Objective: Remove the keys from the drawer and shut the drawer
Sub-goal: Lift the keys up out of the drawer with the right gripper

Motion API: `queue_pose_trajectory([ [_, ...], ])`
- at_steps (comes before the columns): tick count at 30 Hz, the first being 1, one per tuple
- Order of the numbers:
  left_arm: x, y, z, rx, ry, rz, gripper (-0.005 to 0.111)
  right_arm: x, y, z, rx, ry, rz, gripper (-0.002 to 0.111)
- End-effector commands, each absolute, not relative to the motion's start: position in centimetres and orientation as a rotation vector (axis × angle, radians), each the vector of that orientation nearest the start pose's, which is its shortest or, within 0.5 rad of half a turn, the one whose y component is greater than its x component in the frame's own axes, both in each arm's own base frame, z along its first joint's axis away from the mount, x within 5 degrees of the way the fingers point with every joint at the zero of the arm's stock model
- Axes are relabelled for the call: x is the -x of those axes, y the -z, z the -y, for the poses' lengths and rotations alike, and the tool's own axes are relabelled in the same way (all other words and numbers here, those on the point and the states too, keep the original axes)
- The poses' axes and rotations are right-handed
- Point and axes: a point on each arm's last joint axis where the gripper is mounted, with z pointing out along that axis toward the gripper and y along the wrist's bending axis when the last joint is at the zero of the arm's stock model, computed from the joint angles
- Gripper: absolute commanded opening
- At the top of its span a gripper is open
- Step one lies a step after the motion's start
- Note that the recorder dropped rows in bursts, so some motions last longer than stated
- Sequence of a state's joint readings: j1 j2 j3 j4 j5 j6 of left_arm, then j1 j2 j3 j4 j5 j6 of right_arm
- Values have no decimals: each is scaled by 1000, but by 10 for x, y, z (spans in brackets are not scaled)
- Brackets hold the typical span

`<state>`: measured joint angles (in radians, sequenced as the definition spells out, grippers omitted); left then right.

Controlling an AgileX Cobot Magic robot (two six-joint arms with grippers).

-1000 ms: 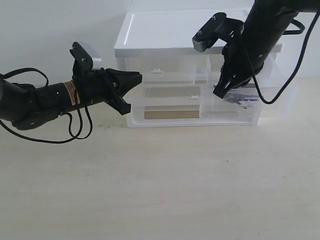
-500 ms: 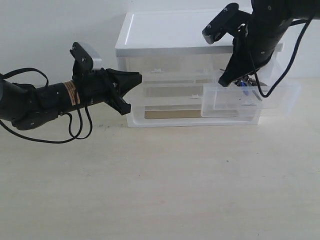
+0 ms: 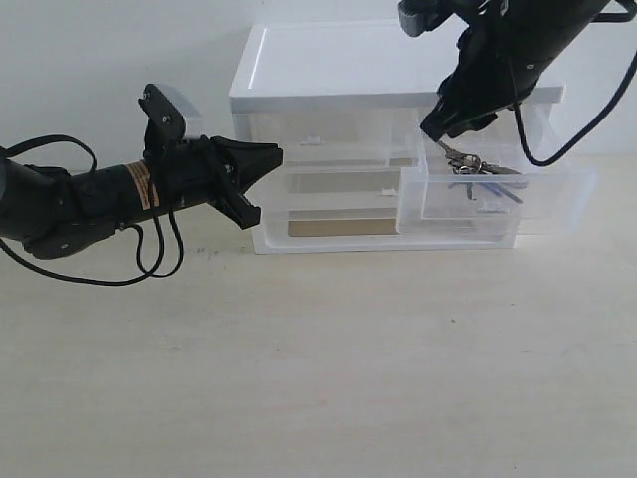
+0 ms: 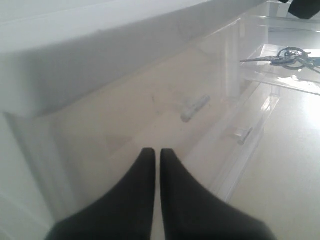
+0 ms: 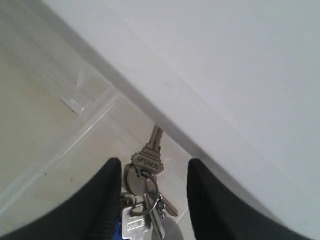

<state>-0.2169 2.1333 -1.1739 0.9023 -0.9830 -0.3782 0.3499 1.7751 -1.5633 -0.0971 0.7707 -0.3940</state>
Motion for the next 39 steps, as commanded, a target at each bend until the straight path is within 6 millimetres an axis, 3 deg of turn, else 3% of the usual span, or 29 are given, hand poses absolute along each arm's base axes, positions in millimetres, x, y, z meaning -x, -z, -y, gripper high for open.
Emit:
queue_pose_trajectory([
  [1, -416, -155, 144, -796, 540, -1501, 4, -380, -306, -133, 941, 95, -2349, 42],
  [8, -418, -149, 144, -795, 545, -1512, 4, -393, -284, -137, 929, 88, -2461, 42],
  [16, -426, -130, 146, -786, 562, -1543, 4, -397, -274, -136, 909, 107, -2496, 42],
  [23, -426, -130, 146, -785, 569, -1532, 4, -401, -276, -130, 866, 211, -2482, 42],
  [35, -426, -131, 147, -785, 574, -1525, 4, -402, -278, -132, 853, 196, -2451, 42],
  [37, -426, -131, 147, -785, 574, -1525, 4, -402, -278, -132, 854, 199, -2450, 46],
  [39, -426, -131, 147, -785, 574, -1525, 4, -403, -280, -131, 842, 210, -2446, 59],
])
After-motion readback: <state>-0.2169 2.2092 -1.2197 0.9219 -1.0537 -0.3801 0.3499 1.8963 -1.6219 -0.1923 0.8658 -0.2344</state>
